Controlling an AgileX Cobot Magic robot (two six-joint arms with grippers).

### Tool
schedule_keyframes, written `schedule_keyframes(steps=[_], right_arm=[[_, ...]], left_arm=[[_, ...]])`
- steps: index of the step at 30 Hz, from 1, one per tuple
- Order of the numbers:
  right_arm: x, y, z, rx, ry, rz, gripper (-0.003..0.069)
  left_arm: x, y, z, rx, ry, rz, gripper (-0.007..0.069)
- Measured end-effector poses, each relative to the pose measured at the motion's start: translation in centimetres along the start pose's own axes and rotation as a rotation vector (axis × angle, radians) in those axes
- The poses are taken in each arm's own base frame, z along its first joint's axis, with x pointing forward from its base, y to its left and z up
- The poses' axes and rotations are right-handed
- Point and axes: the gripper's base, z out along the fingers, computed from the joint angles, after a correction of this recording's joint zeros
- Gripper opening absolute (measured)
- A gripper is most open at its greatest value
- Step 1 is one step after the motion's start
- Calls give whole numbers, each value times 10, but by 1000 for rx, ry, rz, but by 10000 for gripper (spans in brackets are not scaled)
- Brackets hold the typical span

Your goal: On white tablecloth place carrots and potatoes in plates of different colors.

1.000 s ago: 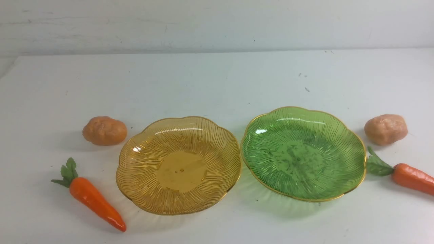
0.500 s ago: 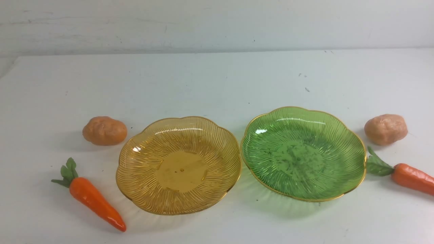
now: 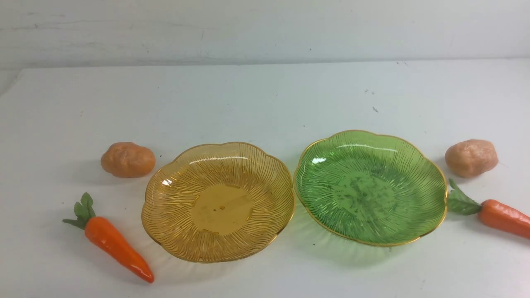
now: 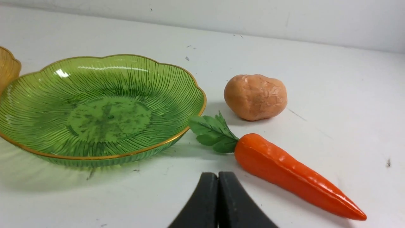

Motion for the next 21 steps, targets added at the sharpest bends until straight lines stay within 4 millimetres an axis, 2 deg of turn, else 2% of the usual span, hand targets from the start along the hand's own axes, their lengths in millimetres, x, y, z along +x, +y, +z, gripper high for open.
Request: schedule_keyframes(steps=[3,5,8,11,14,16,17,18,21], right_arm=[[0,-1,0,7,-4,-23,-15],[-3,0,0,-1,-34,32,-15],[-13,4,-1,-75,-129,502,-15],[-17,5,-2,-142,-150,934,-15],[-20,4,-2,-169,-180,1116,-15],[-23,5,-3,-180,-179,1129,-15],[-34,4,-8,-194,-205,1076,-15],[-49,3,-14,-207,-250,1015,-15],[-116,-2,-42,-220,-382,733,-14]], left_arm=[[0,0,0,0,0,0,-4],[0,0,0,0,0,0,-4],[0,0,0,0,0,0,-4],[0,0,0,0,0,0,-4],[0,0,0,0,0,0,-4],[0,0,0,0,0,0,-4],[0,0,0,0,0,0,-4],[0,0,0,-1,0,0,-4],[0,0,0,-1,0,0,-4]])
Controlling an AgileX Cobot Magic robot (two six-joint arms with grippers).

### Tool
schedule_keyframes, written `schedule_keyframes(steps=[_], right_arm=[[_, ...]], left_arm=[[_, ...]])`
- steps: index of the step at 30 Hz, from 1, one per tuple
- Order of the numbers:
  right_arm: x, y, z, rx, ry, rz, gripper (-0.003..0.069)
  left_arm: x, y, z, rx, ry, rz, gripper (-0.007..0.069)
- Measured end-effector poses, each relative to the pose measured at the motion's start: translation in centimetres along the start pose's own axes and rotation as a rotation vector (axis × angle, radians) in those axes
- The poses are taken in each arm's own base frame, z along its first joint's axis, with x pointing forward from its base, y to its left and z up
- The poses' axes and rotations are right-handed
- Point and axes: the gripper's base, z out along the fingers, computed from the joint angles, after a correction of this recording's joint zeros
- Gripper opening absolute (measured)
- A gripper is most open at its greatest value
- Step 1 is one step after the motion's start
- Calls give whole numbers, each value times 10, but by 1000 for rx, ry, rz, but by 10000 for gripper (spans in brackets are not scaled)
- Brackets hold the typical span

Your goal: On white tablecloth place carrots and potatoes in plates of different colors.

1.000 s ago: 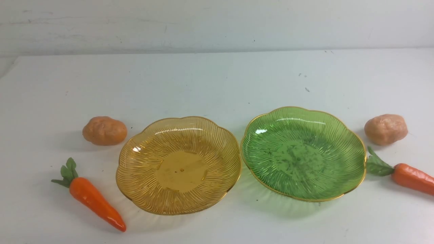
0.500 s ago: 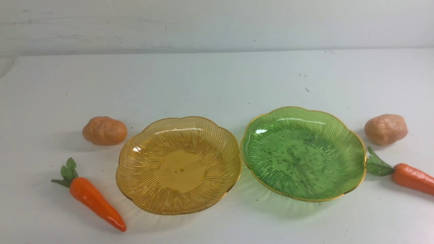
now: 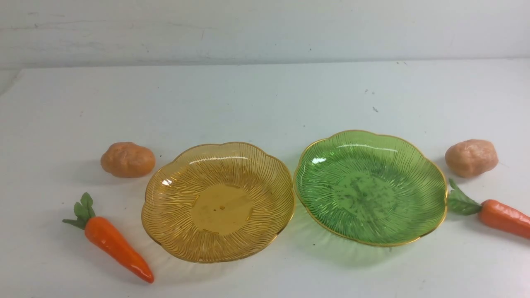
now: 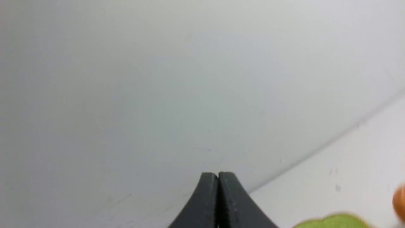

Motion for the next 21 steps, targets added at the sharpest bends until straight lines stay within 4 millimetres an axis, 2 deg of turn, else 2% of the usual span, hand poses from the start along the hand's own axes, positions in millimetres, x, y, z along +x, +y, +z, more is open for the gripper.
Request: schedule_keyframes(steps=[3,5,7,11,19,21], right_arm=[[-18,17,14,35,120,-166,-13],[-25,19,45,186,425,-330,-12],[-12,-3,73,403,740,-374,-12],[17,-50,123,680,1064,-482,7],[72,-109,232,766,1424,-576,129],[76,-117,243,805,1504,-596,134]], left_arm=[[0,0,0,0,0,0,-4],[0,0,0,0,0,0,-4],[0,0,0,0,0,0,-4],[0,0,0,0,0,0,-4],[0,0,0,0,0,0,-4],[0,0,0,0,0,0,-4]])
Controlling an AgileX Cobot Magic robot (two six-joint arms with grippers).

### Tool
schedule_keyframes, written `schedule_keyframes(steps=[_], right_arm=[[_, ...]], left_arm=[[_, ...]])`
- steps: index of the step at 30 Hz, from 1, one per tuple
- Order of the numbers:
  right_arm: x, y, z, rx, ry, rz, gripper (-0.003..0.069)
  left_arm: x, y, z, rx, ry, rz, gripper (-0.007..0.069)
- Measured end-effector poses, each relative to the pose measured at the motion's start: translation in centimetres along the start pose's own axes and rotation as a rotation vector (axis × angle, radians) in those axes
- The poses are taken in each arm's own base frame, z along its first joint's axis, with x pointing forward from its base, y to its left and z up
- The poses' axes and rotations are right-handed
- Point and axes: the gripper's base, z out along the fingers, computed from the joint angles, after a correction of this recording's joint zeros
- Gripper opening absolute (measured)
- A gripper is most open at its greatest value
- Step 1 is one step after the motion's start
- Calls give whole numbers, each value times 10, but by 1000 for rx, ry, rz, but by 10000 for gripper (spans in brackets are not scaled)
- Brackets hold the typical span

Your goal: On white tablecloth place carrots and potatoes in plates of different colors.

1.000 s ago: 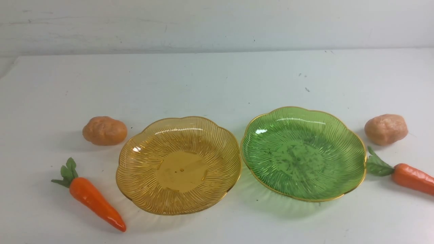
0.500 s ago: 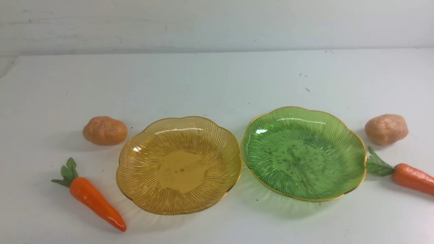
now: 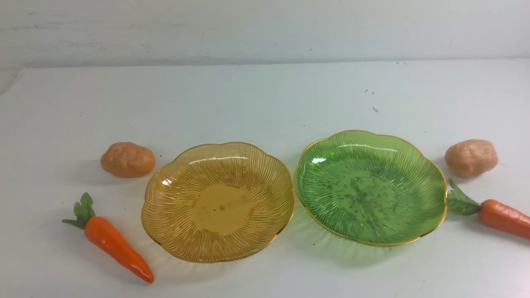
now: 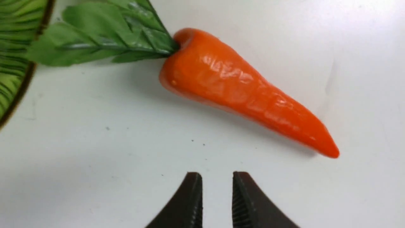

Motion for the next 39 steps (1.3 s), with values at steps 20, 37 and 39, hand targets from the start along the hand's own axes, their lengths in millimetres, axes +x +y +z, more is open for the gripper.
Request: schedule_keyframes(steps=[20,37,39], right_arm=[[-35,6,73,121,105,-395,605],[-68,-12,-48,35,-148,-150,305],[-68,-5,-72,-92,-207,-83,305]], left_arm=[[0,0,0,0,0,0,-4],[0,0,0,0,0,0,-4],[0,0,0,0,0,0,-4]])
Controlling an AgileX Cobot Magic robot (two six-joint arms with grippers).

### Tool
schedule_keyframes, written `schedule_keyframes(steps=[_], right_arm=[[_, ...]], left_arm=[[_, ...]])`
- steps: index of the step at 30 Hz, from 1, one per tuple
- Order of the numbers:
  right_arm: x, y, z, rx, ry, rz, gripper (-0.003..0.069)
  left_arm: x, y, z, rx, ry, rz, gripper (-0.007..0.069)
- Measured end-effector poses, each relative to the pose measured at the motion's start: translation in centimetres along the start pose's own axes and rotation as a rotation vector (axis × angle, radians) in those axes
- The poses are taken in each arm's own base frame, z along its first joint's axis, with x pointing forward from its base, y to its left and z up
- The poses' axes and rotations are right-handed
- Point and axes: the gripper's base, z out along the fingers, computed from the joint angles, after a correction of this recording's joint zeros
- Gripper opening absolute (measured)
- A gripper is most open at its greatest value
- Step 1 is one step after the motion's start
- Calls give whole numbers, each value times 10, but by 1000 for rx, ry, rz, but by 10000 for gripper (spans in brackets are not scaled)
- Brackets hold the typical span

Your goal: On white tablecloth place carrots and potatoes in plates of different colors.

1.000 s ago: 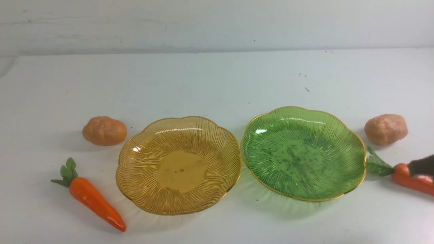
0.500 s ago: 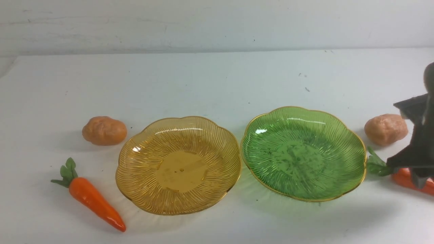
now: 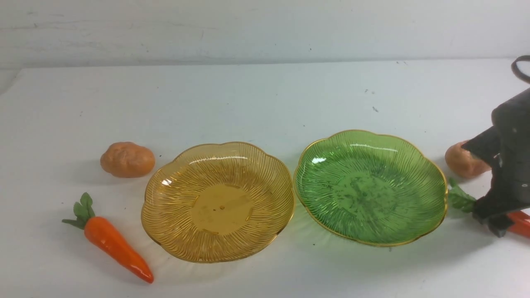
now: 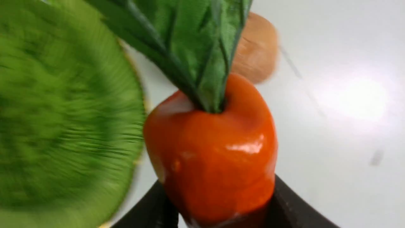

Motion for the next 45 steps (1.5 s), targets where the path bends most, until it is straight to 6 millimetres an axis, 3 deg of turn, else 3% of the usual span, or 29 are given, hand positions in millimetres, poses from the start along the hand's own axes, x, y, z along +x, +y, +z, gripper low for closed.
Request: schedule_keyframes(steps=[3,9,13,17,20,23,25,30,33,39,45], right_arm=[[-4,31,-8,-200,-25,22,305],[-18,99,38,-303,-32,-81,333],[-17,112,64,-303,19,-104,461],[-16,112,68,-292,58,-117,545],[-18,108,60,-265,87,-144,563],[-26,102,48,-216,72,-177,524],[-32,96,39,-177,39,-192,462],[-37,65,18,-60,-20,-127,105],[-37,39,18,-30,-20,-26,18],[-33,-11,32,-21,18,201,1],[-32,-37,57,-24,40,398,158]], left_arm=[[0,0,0,1,0,-7,-4],[0,-2,0,17,0,-63,-4],[0,-2,0,17,0,-64,-4],[0,-2,0,17,0,-65,-4],[0,-2,0,17,-3,-66,-4],[-2,-2,0,17,-19,-69,-4],[-3,-1,0,17,-27,-69,-4],[-3,-1,0,17,-29,-70,-4],[-3,-1,0,17,-29,-70,-4],[-3,-1,0,17,-29,-70,-4],[-3,-1,0,17,-29,-70,-4]])
